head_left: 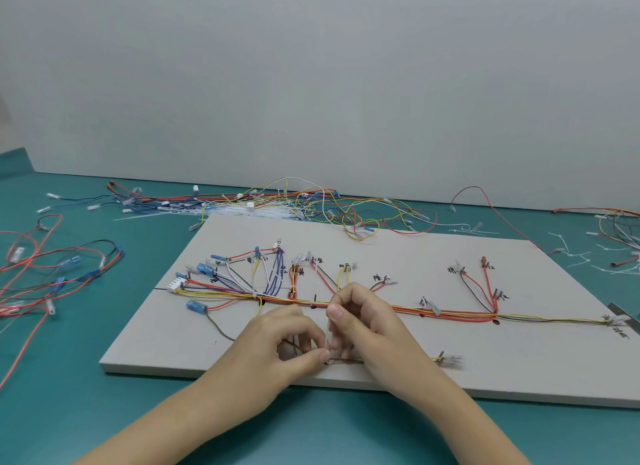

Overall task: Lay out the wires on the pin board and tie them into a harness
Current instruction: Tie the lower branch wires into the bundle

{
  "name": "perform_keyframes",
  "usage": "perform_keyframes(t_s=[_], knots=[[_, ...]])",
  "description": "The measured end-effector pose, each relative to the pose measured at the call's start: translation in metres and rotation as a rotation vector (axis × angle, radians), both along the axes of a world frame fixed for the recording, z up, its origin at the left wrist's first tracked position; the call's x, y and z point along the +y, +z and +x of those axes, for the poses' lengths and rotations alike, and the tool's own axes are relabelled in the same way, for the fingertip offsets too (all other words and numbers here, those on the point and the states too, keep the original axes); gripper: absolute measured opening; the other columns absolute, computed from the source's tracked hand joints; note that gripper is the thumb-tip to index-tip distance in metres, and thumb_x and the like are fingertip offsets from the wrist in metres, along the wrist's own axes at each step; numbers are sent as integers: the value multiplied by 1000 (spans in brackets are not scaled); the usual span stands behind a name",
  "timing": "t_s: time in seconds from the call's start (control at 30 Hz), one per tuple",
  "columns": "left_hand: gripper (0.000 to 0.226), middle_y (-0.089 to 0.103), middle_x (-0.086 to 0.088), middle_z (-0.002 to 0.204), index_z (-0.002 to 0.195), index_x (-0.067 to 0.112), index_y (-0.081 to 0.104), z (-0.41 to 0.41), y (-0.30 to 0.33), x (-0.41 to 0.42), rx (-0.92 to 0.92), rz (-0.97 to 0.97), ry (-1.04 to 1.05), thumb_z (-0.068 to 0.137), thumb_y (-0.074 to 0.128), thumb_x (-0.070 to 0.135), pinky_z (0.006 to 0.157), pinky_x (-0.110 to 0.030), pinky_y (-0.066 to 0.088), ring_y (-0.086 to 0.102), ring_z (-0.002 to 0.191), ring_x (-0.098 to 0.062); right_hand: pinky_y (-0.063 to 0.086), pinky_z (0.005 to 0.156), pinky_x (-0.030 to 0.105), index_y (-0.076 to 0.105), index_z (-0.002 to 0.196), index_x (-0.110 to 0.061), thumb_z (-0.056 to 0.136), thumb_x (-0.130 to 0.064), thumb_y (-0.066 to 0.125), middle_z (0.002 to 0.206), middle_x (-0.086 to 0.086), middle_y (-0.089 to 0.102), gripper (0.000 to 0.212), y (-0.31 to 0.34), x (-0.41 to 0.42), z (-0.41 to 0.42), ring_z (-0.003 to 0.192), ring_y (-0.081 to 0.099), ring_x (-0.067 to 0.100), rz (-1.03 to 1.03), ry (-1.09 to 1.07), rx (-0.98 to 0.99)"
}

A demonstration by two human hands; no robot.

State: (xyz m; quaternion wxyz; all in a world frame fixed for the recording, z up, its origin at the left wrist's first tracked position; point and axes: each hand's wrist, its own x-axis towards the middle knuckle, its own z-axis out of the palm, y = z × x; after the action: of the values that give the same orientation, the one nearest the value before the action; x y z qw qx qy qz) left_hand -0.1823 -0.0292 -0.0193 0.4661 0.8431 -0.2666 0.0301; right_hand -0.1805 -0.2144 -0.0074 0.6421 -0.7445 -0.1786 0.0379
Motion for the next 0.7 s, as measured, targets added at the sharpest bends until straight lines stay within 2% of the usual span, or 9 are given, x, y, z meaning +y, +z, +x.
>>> perform_keyframes(t_s=[0.17, 0.33, 0.43, 0.6, 0.7], knots=[[6, 60, 11, 84, 80, 32, 72, 1, -1, 0, -17, 20, 8, 82, 76, 28, 67, -11, 39, 58, 87, -10, 44, 61, 26, 54, 87, -14, 100, -13, 50, 69, -9, 57, 14, 2, 0, 0, 69, 55, 14, -5, -39, -43], [6, 59, 13, 88, 82, 32, 71, 1, -3, 2, -31, 68, 4, 83, 72, 37, 69, -11, 39, 56, 90, -8, 46, 56, 24, 52, 87, -5, 99, -6, 47, 70, -5, 58, 12, 8, -1, 2, 67, 55, 13, 95, -42, -59], [3, 60, 13, 87, 81, 33, 73, 3, -2, 2, -18, 57, -4, 82, 73, 36, 68, -10, 38, 57, 90, -8, 47, 56, 25, 51, 87, -3, 98, -5, 47, 70, -1, 57, 12, 10, -1, 2, 66, 56, 13, 153, -42, -38], [6, 59, 13, 86, 83, 36, 74, 5, -3, 2, -15, 81, -19, 81, 72, 41, 65, -11, 37, 56, 89, -8, 47, 58, 24, 53, 87, 0, 88, -19, 54, 70, 3, 59, 19, 14, -2, 2, 67, 57, 17, 283, -7, 37], [14, 58, 13, 82, 82, 34, 74, 5, -3, 2, -50, 89, -17, 78, 69, 46, 65, -11, 36, 55, 88, -8, 48, 60, 24, 54, 84, -1, 86, -20, 55, 71, 6, 59, 20, 16, -3, 1, 67, 57, 18, 334, 14, 85]])
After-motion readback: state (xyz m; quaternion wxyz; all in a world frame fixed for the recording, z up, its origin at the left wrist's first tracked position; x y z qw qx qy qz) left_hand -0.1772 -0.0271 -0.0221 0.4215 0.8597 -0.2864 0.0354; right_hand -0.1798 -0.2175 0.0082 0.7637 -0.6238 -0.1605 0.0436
